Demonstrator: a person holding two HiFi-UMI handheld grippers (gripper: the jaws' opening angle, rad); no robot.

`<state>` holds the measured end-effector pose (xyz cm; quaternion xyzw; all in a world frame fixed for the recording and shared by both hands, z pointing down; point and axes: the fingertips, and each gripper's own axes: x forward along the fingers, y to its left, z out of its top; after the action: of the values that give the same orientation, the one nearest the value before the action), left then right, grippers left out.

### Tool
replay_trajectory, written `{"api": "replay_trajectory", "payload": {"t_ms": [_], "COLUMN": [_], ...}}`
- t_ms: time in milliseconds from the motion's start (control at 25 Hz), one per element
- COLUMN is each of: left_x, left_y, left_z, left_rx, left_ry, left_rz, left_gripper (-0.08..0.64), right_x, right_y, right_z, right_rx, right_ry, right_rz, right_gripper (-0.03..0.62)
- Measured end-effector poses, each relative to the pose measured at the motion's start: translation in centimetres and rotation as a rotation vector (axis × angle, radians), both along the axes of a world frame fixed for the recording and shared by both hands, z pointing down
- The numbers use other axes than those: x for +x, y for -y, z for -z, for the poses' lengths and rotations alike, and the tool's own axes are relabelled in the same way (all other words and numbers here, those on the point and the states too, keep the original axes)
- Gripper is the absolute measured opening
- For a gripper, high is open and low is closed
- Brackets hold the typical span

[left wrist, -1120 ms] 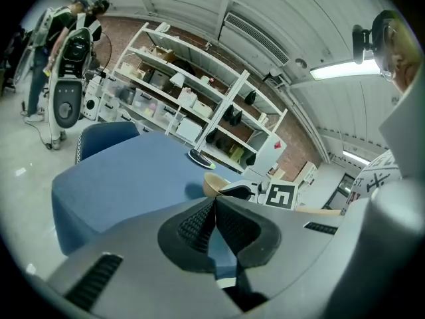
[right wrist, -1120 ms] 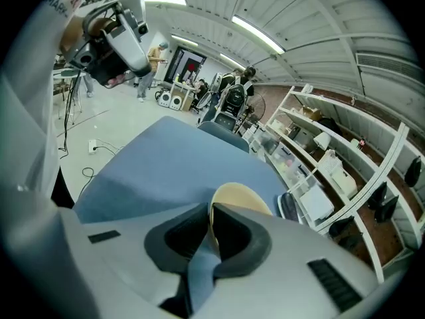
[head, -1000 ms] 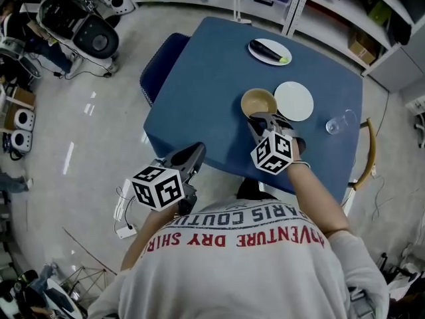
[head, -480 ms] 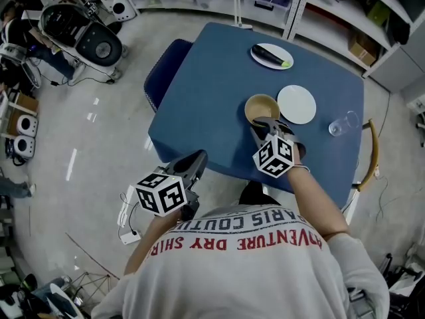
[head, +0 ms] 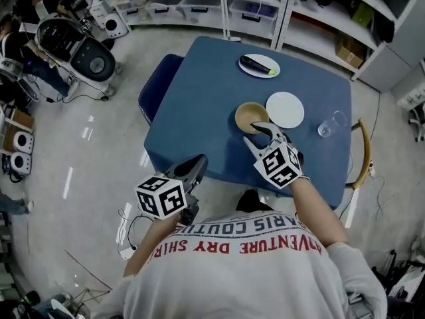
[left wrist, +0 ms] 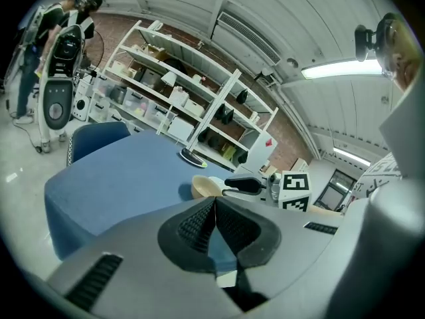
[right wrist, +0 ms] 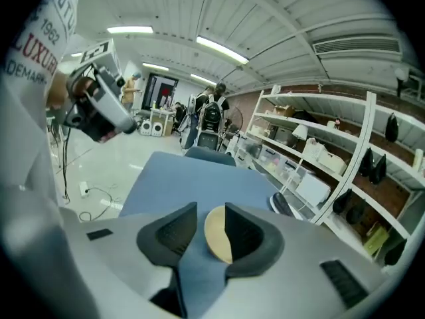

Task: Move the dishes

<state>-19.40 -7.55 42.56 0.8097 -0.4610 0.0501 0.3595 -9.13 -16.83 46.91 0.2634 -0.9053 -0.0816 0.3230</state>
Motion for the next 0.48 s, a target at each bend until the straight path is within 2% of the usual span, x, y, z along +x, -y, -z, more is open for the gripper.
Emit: {"api": "replay_trajectory", "payload": {"t_ms": [160, 480], "left_x": [1.7, 5.7], "left_y": [0.5, 0.8], "left_z": [1.3, 5.1], "left_rx": [0.038, 0.133], "left_ry": [-0.003, 0.004], "left_rz": [-0.055, -0.170], "left_gripper": [0.028, 0.028], "right_x": [1.2, 5.9], "right_y": [-1.8, -5.7], "right_z": [4.0, 10.5], "right_rx": [-0.049, -0.106], "right_ry": [0.140, 0.392], "right_rz": [-0.043, -0.127], "right_gripper": [0.130, 0.077]}}
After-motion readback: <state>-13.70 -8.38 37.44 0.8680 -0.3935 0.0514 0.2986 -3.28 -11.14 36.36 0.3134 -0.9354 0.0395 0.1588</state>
